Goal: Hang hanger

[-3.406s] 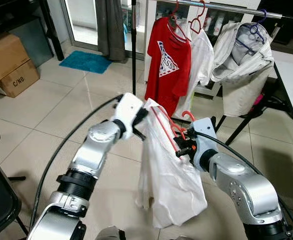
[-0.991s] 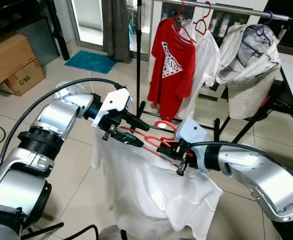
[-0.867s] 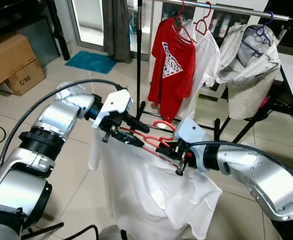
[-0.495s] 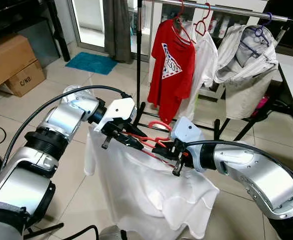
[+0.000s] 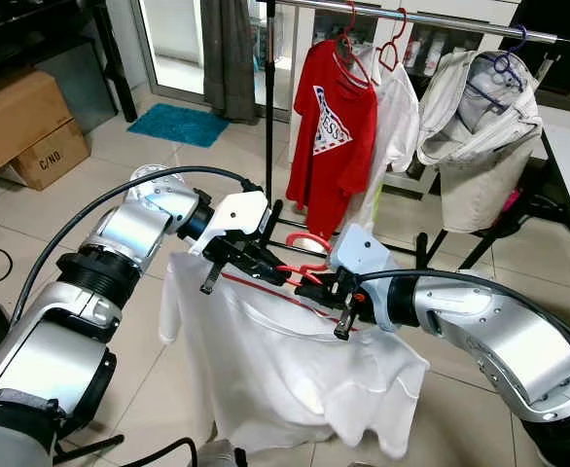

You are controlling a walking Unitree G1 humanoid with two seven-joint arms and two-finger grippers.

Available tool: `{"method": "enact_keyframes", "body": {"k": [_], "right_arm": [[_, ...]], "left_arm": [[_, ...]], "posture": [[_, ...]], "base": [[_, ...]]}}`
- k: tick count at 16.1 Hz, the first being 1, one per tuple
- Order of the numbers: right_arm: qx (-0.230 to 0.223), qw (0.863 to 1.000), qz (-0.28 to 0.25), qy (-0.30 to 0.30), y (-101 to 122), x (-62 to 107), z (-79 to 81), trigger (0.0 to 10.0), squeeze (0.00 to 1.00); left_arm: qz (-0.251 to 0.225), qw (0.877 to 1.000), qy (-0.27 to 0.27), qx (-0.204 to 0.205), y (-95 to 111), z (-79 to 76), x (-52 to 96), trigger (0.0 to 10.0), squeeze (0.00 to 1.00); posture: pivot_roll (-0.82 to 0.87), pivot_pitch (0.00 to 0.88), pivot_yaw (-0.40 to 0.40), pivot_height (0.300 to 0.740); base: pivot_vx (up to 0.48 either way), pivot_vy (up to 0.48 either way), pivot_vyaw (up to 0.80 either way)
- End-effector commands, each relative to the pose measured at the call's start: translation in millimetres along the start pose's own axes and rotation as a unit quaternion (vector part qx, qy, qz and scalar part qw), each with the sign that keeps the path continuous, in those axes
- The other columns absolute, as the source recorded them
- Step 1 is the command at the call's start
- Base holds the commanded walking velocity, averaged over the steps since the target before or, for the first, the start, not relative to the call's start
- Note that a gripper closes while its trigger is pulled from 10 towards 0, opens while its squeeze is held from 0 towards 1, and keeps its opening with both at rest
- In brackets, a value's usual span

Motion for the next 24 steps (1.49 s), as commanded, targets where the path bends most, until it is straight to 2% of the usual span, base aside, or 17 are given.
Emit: {"method": "enact_keyframes", "body": {"k": [1,4,5,6,8,12,14,18,19,22,24], "right_arm": [[0.021,1.000,-0.016,-0.006,10,3.0,-2.4,10.0,0.00],[0.014,1.000,-0.019,-0.003,10,2.9,-2.5,10.0,0.00],[0.004,1.000,-0.022,-0.002,10,3.2,-2.3,10.0,0.84],[-0.012,1.000,-0.026,0.000,10,4.3,-2.4,10.0,1.00],[-0.019,1.000,-0.023,-0.007,7,10.6,-7.2,10.0,1.00],[-0.030,0.996,-0.022,-0.075,-1,35.0,-28.5,10.0,1.00],[-0.035,0.994,-0.021,-0.099,-5,42.8,-33.2,10.0,1.00],[-0.034,0.990,-0.046,-0.132,-2,43.7,-34.7,10.0,1.00],[-0.021,0.990,-0.064,-0.126,4,37.3,-30.8,10.0,0.00],[0.025,0.995,-0.073,-0.058,13,15.6,-11.1,10.0,0.00],[0.045,0.997,-0.066,0.002,12,10.2,4.0,10.0,0.00]], "left_arm": [[0.001,1.000,0.001,-0.002,1,0.8,1.3,0.0,0.00],[-0.004,1.000,0.002,0.004,-3,-1.0,1.2,0.0,0.00],[-0.008,1.000,0.006,0.004,-4,-1.1,1.7,0.0,0.00],[-0.012,1.000,0.015,0.008,-6,-0.9,3.5,0.0,0.00],[-0.008,0.999,0.042,0.021,-11,0.9,9.0,0.0,0.00],[-0.018,0.994,0.088,0.054,-24,1.0,17.1,0.0,0.00],[-0.023,0.992,0.107,0.064,-28,2.0,20.8,0.0,0.00],[-0.033,0.992,0.102,0.062,-29,-1.1,22.0,0.0,0.00],[-0.035,0.994,0.084,0.052,-26,-3.8,18.8,0.0,0.00],[-0.038,0.998,0.048,0.028,-17,-7.5,10.1,0.0,0.00],[-0.035,0.999,0.036,0.018,-15,-8.3,8.1,0.0,0.00]], "posture": [[-0.05,0.000,0.012,0.740],[-0.04,0.000,0.008,0.740],[-0.04,0.000,0.006,0.740],[-0.04,0.000,0.007,0.740],[-0.04,0.000,0.011,0.740],[-0.04,0.000,0.014,0.740],[-0.04,0.000,0.017,0.740],[-0.05,0.000,0.019,0.740],[-0.05,0.000,0.016,0.740],[-0.05,0.000,0.008,0.740],[-0.04,0.000,0.004,0.740]], "base": [[0.000,0.000,0.00],[0.000,0.000,0.00],[0.000,0.000,0.00],[0.000,0.000,0.00],[0.000,0.000,0.00],[0.000,0.000,0.00],[0.000,0.000,0.00],[0.000,0.000,0.00],[0.000,0.000,0.00],[0.000,0.000,0.00],[0.000,0.000,0.00]]}}
Point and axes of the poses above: a point about 5 cm out from each wrist's last joint towards the gripper, its own x axis pointing back from the gripper into the wrist, its own y axis along the axis of the wrist's last joint, z = x × y, the point moved 1 cm from there along -x, pointing out of the wrist towards the gripper, and after that the axes turned 9 degrees about x, right-handed, at the moved point
